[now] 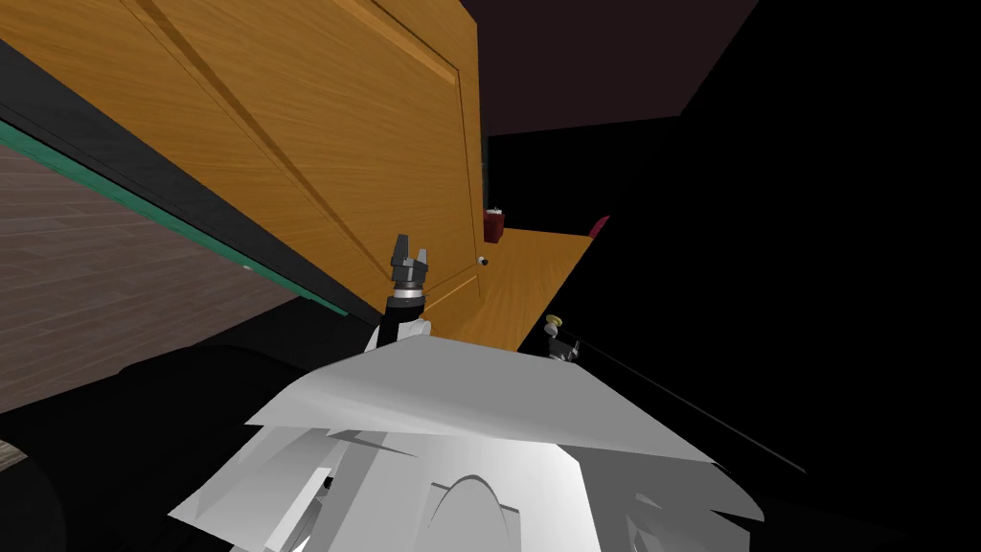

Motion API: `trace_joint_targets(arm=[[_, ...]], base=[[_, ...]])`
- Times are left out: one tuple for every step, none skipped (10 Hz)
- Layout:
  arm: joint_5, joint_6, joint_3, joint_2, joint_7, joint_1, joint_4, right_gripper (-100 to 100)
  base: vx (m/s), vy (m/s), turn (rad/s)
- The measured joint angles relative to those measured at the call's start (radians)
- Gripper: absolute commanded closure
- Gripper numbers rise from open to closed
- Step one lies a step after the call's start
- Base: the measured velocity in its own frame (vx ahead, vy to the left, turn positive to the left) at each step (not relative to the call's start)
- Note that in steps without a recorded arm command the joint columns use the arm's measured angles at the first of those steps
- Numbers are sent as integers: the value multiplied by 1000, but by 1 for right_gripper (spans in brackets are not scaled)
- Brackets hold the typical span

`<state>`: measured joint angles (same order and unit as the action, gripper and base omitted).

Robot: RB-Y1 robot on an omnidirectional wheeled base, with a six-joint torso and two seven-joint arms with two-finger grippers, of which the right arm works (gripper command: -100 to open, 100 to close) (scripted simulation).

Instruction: Push the door open

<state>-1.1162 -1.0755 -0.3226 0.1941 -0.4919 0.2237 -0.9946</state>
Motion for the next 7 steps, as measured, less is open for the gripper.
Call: trace_joint_targets(arm=[[-3, 0, -3, 1, -3, 18, -20, -100], [-14, -7, -10, 0, -22, 11, -10, -100], [-24, -3, -12, 6, -33, 21, -30, -100], [-30, -22, -23, -3, -69, -8, 12, -100], [-37, -27, -29, -2, -80, 12, -12, -100], [-40, -25, -32, 3, -85, 22, -26, -100], [-52, -27, -38, 2, -97, 27, -41, -100]], base=[[-26, 13, 54], [-25, 22, 52], [-28, 13, 8], [-17, 17, 33], [-7, 16, 4], [-33, 9, 31], [-56, 19, 78]])
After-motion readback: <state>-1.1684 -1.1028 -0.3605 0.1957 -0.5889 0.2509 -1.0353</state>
